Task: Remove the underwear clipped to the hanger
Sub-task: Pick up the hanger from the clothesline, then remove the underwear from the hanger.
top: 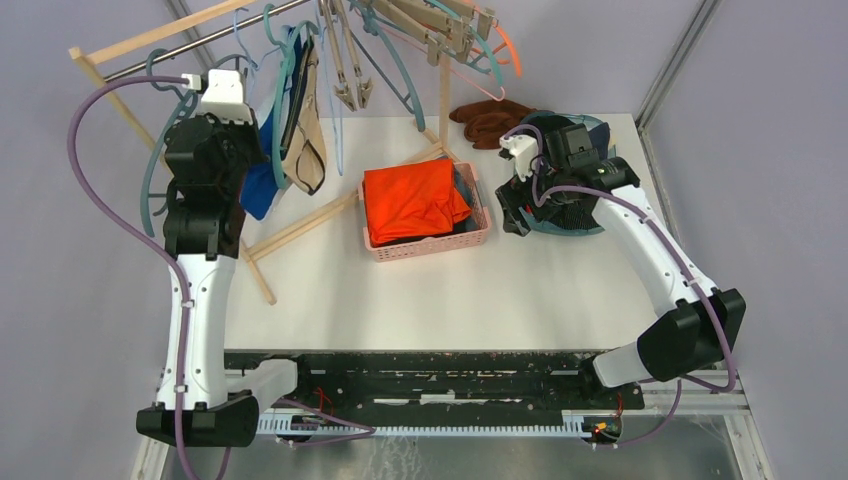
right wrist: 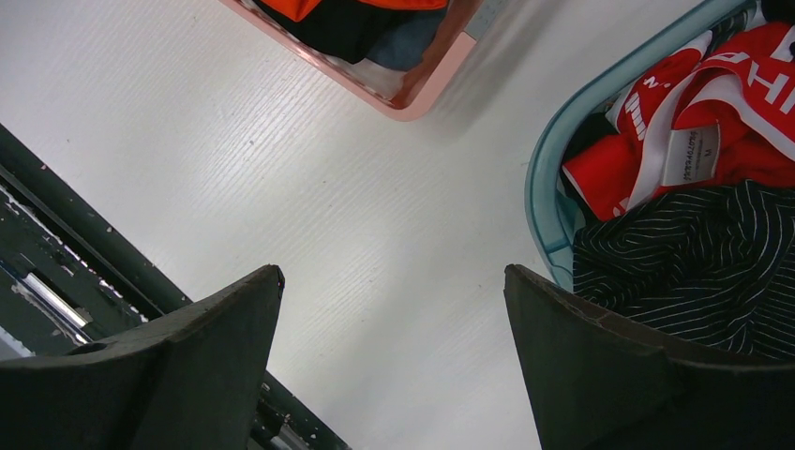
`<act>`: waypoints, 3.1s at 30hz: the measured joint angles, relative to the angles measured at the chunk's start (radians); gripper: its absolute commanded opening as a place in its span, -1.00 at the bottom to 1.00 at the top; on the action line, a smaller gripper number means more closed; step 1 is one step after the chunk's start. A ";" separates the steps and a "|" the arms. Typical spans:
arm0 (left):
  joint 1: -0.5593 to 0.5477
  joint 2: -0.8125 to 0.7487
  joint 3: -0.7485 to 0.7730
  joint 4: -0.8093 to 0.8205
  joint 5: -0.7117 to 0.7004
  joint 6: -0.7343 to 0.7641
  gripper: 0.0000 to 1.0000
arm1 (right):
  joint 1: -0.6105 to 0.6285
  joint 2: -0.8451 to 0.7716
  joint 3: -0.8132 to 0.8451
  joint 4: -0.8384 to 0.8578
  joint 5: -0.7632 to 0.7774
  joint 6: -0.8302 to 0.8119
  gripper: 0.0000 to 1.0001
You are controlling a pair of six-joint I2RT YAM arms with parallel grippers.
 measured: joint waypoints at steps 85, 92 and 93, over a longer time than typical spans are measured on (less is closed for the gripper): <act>0.000 -0.323 -0.161 -0.685 0.895 0.454 -0.94 | 0.098 -0.104 -0.181 0.117 -0.492 -0.080 0.86; 0.000 -0.293 -0.221 -0.498 0.984 0.301 -0.94 | 0.098 -0.187 -0.332 0.356 -0.489 0.046 0.80; 0.000 -0.287 -0.228 -0.476 0.994 0.282 -0.94 | 0.098 -0.203 -0.349 0.385 -0.487 0.061 0.80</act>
